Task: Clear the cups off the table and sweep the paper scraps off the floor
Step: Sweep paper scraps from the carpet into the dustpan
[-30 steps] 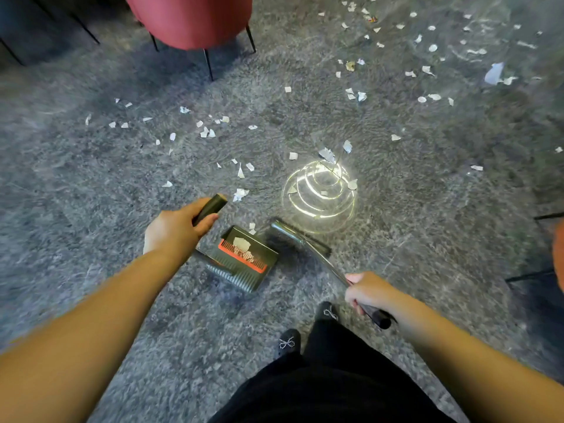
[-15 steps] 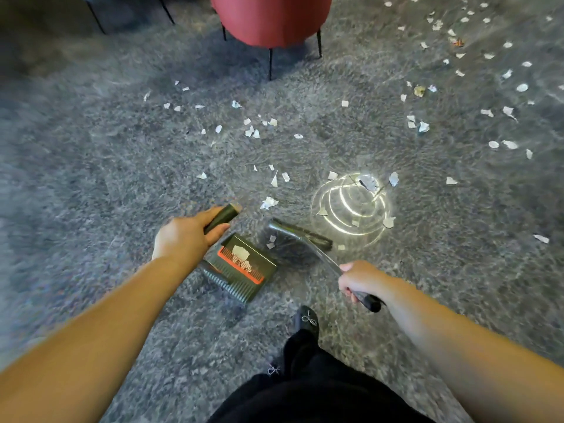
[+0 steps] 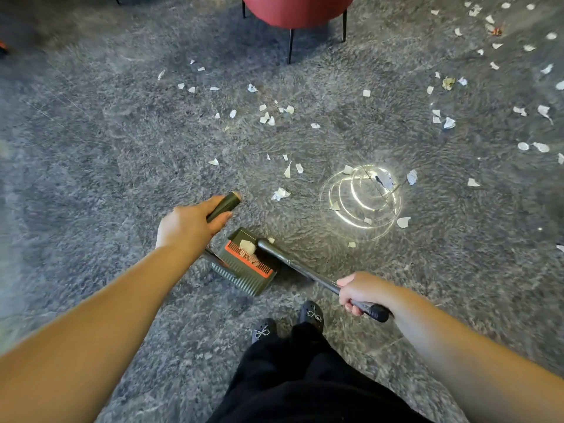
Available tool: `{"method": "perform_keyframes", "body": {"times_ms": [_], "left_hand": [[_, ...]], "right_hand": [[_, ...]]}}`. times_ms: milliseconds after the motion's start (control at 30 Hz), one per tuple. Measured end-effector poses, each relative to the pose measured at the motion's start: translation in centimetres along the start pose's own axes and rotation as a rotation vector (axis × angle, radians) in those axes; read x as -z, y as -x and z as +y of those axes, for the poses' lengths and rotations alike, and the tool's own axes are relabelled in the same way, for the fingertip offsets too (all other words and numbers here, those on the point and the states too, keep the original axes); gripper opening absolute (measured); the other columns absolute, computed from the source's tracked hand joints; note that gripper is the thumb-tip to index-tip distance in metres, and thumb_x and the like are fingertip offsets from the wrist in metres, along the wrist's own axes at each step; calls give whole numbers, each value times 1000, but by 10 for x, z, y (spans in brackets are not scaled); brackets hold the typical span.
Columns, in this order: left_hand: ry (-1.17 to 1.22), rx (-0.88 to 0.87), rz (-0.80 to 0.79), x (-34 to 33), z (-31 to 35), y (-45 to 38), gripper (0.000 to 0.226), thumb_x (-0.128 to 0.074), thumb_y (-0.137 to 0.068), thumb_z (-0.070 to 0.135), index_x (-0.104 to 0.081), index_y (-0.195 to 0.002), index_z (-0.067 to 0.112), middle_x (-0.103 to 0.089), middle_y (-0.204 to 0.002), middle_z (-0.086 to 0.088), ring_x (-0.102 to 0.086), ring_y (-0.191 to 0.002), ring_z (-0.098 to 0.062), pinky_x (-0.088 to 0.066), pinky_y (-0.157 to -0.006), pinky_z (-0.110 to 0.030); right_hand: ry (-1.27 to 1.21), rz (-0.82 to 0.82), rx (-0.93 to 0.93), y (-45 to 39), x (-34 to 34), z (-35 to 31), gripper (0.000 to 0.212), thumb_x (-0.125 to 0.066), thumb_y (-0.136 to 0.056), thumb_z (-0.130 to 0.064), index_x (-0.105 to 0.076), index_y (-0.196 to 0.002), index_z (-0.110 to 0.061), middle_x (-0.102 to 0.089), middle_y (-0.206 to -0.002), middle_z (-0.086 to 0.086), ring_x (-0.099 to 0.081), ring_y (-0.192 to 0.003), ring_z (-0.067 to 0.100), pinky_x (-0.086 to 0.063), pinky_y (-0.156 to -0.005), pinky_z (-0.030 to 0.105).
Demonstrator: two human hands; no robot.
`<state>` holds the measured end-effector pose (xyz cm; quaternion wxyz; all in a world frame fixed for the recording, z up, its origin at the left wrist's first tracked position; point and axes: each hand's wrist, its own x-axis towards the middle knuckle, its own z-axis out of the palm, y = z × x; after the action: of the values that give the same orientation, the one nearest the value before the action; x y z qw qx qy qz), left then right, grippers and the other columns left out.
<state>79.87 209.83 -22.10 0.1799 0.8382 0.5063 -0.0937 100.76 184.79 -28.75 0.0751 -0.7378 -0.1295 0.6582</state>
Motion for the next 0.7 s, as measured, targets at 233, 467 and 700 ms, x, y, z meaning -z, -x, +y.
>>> {"method": "perform_keyframes", "body": {"times_ms": [233, 467, 700], "left_hand": [[-20, -25, -19, 3, -4, 6, 45, -45, -94, 57, -44, -137, 45, -66, -89, -5, -59, -72, -26, -51, -60, -32], [-63, -41, -33, 1, -8, 8, 44, -41, -94, 58, -42, -136, 46, -66, -87, -4, -61, -72, -27, -48, -57, -30], [-47, -47, -47, 4, -3, 7, 48, -39, -95, 59, -39, -141, 45, -68, -94, -9, -64, -80, -31, -53, -63, -35]], "right_hand": [[-81, 101, -19, 8, -9, 1, 70, -48, -84, 8, -32, -149, -12, -60, -67, 12, -47, -44, 17, -41, -45, 25], [300, 117, -37, -5, -6, -23, 61, -43, -83, 4, -36, -144, 2, -69, -108, 20, -63, -58, 19, -44, -53, 22], [266, 41, -20, 2, -5, -25, 75, -47, -78, 6, -33, -149, -13, -62, -76, 12, -53, -46, 18, -44, -52, 26]]}}
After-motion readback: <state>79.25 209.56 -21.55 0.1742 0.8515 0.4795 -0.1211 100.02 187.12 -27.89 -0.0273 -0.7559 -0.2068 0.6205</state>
